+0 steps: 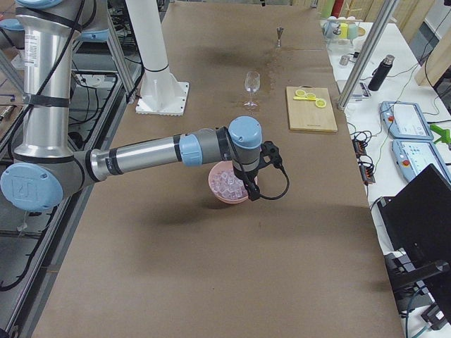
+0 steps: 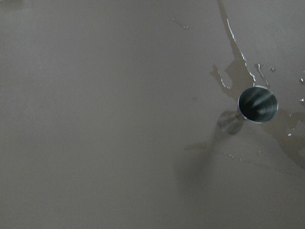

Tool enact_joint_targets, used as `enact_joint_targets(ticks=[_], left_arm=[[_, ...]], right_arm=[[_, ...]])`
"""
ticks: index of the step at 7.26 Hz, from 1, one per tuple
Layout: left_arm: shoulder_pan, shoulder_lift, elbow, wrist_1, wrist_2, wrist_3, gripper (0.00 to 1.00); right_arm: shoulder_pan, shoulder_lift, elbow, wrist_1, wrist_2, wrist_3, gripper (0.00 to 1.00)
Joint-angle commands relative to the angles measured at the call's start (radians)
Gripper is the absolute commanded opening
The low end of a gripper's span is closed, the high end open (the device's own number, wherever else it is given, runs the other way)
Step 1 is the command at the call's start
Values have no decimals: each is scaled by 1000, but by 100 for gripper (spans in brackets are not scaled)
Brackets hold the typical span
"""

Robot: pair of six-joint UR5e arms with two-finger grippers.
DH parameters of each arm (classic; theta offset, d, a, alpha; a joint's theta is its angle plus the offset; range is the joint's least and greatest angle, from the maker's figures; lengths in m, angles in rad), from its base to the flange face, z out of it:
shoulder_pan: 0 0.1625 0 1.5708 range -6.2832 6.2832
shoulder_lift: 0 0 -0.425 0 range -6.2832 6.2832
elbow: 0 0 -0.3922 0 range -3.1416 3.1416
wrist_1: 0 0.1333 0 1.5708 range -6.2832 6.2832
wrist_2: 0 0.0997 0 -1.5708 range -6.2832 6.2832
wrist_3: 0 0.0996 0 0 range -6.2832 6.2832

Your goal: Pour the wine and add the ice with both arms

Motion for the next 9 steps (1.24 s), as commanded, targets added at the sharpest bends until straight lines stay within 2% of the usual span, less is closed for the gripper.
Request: enact_joint_targets(ticks=[1, 3, 5, 6, 7, 9], left_arm=[[-17, 40, -10, 35, -42, 13, 99], [-13, 36, -20, 29, -40, 5, 99], [-11, 43, -18, 15, -40, -9, 99], [-11, 42, -20, 13, -43, -103, 98], [-11, 45, -33, 15, -45, -107, 98], [-11, 65, -40, 1, -51, -98, 98]], right_arm=[[-77, 42, 3, 0, -29, 150, 100], [-162, 67, -3, 0, -95, 217, 100], [-208, 67, 7, 1, -94, 265, 100], [-235, 67, 7, 1, -97, 265, 100], [-280, 65, 6, 20, -101, 267, 100], [-326, 56, -3, 47, -150, 270, 100]])
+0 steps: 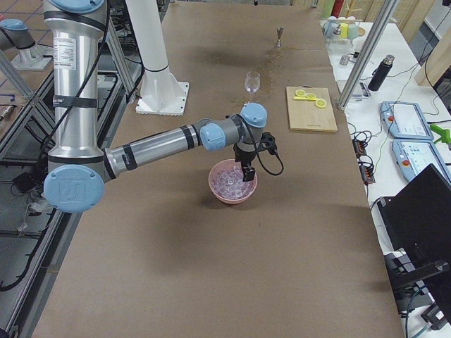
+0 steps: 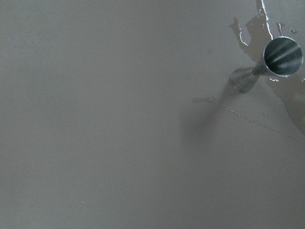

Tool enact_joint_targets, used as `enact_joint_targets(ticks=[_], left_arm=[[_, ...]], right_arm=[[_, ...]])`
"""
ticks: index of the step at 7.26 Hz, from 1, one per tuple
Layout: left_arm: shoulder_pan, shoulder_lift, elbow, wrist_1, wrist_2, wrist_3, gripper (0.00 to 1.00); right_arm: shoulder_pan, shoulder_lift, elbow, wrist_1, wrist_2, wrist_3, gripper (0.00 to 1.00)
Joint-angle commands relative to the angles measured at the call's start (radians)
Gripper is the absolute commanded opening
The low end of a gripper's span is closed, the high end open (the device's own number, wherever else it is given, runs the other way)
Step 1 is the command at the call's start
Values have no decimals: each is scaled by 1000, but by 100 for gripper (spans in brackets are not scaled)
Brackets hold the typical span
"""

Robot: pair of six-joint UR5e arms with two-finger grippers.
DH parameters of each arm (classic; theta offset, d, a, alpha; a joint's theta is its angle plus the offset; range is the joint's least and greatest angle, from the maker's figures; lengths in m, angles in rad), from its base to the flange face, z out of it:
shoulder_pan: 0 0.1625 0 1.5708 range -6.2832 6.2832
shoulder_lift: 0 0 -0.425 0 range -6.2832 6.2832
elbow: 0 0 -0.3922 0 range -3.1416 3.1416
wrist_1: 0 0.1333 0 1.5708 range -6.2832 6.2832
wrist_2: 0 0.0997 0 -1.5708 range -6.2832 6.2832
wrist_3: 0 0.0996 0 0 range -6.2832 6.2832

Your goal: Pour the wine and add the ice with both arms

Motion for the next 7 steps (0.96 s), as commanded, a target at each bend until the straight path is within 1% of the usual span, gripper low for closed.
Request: enact_joint_targets(ticks=[1, 2, 5, 6, 7], left_arm=[[1, -1, 5, -8, 9, -2, 98], [-1, 5, 4, -9, 9, -2, 98], [1, 5, 5, -11, 8, -11, 98], [1, 6, 2, -11, 8, -11, 98], [1, 3, 4, -11, 9, -11, 98]], right_arm=[[-38, -11, -5, 12, -46, -6, 100], [-44, -46, -5, 14, -48, -7, 100], [-107, -34, -10, 32, -50, 3, 100], [-113, -34, -13, 32, -50, 5, 94], [-119, -32, -24, 35, -50, 5, 92]])
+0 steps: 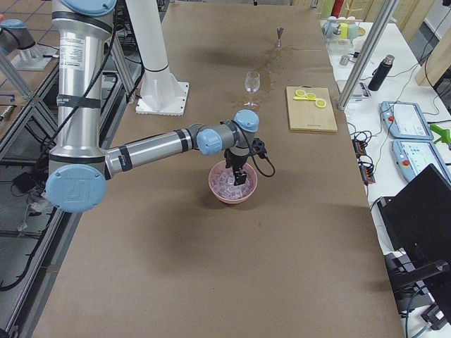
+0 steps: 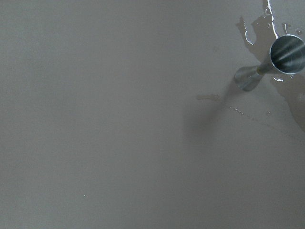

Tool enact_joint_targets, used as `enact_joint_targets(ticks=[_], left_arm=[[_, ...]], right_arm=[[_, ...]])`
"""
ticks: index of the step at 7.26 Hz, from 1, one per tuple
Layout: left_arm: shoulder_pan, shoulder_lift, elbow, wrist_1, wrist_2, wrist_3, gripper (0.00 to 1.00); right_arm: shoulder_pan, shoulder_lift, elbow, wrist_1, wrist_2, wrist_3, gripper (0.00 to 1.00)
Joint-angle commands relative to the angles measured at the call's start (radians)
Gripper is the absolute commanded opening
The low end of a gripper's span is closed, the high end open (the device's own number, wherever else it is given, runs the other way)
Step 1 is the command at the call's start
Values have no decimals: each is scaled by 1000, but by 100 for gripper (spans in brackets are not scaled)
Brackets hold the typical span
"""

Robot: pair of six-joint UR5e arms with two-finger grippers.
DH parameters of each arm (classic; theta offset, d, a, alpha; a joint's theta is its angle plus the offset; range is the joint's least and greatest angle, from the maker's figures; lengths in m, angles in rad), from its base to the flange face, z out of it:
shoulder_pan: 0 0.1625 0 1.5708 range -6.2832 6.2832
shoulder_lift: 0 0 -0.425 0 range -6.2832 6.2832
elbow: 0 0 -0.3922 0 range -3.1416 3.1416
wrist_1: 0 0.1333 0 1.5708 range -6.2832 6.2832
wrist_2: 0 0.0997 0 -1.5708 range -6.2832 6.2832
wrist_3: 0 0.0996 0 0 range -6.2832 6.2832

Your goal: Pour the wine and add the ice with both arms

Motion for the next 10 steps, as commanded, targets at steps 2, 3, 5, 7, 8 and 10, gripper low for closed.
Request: enact_joint_targets(ticks=[2, 3, 5, 7, 8, 10], left_arm=[[-1, -3, 0, 0, 1, 4, 98], [-1, -5, -2, 0, -1, 4, 98], [-1, -8, -2, 0, -1, 4, 98], [-1, -8, 0, 0, -1, 5, 98], [-1, -9, 1, 0, -1, 7, 98], [-1, -9, 0, 0, -1, 7, 98]], right_arm=[[-21, 3, -45, 55, -1, 1, 90], [-21, 16, -68, 62, 0, -1, 89], [-21, 16, -69, 63, 2, 2, 55], [-21, 15, -68, 63, 6, 7, 22], [-21, 15, -68, 63, 6, 7, 5], [-21, 18, -33, 63, 9, 7, 0]])
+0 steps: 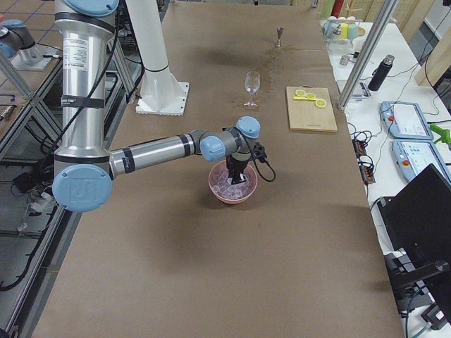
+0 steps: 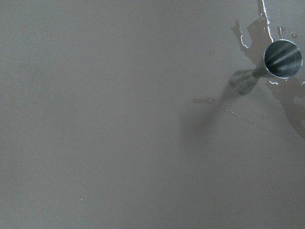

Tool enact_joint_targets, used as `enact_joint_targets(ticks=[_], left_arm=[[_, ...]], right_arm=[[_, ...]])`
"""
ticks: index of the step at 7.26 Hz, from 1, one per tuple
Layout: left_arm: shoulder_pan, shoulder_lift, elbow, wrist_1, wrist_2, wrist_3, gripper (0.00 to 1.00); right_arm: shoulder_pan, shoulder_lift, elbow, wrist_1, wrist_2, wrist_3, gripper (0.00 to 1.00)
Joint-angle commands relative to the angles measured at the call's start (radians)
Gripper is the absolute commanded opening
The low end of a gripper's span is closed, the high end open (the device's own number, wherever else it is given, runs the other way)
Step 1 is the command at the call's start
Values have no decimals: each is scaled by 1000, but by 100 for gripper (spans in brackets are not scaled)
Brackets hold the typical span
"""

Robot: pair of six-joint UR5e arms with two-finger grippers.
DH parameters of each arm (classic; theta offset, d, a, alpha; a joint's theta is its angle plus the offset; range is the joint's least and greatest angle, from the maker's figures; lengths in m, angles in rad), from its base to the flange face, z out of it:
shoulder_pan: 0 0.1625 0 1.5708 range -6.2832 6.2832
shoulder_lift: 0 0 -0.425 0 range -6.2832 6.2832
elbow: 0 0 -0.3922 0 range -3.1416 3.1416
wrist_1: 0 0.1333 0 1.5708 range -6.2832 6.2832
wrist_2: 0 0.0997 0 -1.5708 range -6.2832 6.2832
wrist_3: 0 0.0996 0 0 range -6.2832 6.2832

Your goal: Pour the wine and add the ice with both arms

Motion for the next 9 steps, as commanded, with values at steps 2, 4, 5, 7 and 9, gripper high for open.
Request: enact_joint_targets(ticks=[2, 4, 5, 7, 9], left_arm=[[-2, -2, -1, 0, -3, 1, 98], [-2, 4, 1, -2, -5, 1, 98], [0, 6, 2, -3, -5, 2, 98], [0, 7, 2, -3, -3, 1, 98], [0, 7, 4, -3, -3, 1, 98]], right_arm=[[3, 31, 136, -13, 6, 0, 0], [-3, 201, 141, -43, 6, 190, 0], [-41, 341, 147, -150, 6, 321, 0], [-173, 555, 149, -244, -33, 592, 0], [-267, 750, 45, -246, -85, 824, 0]])
